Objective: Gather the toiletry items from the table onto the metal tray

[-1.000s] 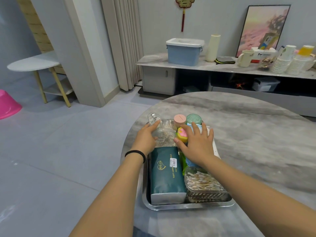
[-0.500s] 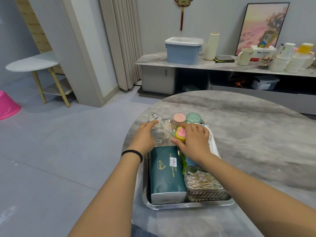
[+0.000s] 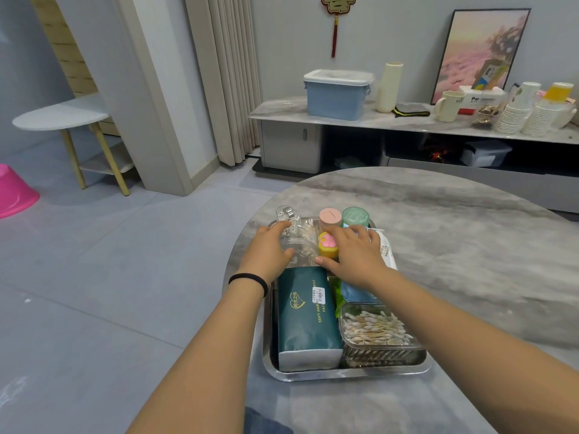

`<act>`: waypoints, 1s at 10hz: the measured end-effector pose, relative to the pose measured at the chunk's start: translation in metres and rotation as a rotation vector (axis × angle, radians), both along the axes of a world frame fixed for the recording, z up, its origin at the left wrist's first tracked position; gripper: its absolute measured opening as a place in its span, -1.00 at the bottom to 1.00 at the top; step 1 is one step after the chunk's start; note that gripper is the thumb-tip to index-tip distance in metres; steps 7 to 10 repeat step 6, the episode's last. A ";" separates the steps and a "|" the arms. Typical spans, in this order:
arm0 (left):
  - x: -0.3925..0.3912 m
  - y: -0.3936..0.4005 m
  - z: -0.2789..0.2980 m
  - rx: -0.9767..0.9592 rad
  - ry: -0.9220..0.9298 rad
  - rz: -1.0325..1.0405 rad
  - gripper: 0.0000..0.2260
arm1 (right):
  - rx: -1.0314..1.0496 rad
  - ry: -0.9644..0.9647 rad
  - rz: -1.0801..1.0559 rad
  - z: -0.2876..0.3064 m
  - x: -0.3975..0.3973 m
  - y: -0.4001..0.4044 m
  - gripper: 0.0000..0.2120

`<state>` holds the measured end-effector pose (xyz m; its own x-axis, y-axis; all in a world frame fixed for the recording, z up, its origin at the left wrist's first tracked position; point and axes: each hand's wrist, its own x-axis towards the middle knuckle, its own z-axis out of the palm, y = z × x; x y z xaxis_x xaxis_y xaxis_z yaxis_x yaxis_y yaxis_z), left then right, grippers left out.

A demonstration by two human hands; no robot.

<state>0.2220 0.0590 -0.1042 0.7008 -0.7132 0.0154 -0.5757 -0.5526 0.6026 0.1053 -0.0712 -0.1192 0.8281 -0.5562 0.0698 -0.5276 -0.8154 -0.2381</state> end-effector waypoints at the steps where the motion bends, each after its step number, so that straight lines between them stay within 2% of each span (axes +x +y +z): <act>1: -0.002 0.000 0.003 0.018 -0.011 0.007 -0.47 | 0.028 -0.037 0.002 0.003 -0.004 -0.001 -0.34; 3: -0.009 0.001 0.012 0.024 -0.028 -0.027 -0.44 | 0.017 -0.060 0.037 0.010 -0.013 0.002 -0.33; 6: -0.036 -0.038 0.026 -0.100 -0.207 -0.077 -0.56 | -0.084 -0.213 0.030 0.020 -0.035 -0.028 -0.46; 10: -0.036 -0.038 0.026 -0.100 -0.207 -0.077 -0.56 | -0.084 -0.213 0.030 0.020 -0.035 -0.028 -0.46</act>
